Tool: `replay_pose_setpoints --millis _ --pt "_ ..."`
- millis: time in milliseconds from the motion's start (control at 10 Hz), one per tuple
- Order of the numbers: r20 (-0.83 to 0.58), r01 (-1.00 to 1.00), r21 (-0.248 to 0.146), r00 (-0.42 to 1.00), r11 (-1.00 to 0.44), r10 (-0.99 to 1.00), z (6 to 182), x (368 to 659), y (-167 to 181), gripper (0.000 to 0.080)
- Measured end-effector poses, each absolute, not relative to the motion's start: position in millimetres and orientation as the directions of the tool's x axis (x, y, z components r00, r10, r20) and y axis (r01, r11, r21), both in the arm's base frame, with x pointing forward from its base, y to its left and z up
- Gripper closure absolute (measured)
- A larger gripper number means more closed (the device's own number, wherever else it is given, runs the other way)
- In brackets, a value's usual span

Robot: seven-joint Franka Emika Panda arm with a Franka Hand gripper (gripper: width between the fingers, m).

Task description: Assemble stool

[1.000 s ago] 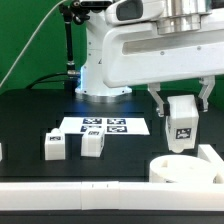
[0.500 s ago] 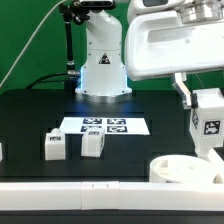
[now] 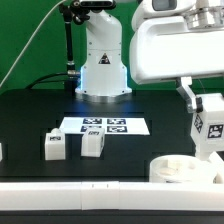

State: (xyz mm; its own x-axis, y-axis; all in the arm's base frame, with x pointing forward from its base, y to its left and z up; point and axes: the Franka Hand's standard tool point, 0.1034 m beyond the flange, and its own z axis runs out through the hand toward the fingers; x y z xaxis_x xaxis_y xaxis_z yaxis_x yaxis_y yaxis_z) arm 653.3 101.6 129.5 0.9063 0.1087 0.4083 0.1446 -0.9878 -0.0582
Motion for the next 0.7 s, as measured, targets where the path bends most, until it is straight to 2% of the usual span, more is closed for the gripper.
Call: replay_pose_setpoints --millis 300,500,700 --pt "0.412 0.148 -0.057 0.904 -0.987 0.112 128.6 653 103 0.0462" --pt "0.441 0.171 -0.050 0.888 -0.984 0.132 115.2 642 118 0.0462" --pt "0.436 0.180 -0.046 0.889 -0.983 0.143 111.7 640 118 0.0462"
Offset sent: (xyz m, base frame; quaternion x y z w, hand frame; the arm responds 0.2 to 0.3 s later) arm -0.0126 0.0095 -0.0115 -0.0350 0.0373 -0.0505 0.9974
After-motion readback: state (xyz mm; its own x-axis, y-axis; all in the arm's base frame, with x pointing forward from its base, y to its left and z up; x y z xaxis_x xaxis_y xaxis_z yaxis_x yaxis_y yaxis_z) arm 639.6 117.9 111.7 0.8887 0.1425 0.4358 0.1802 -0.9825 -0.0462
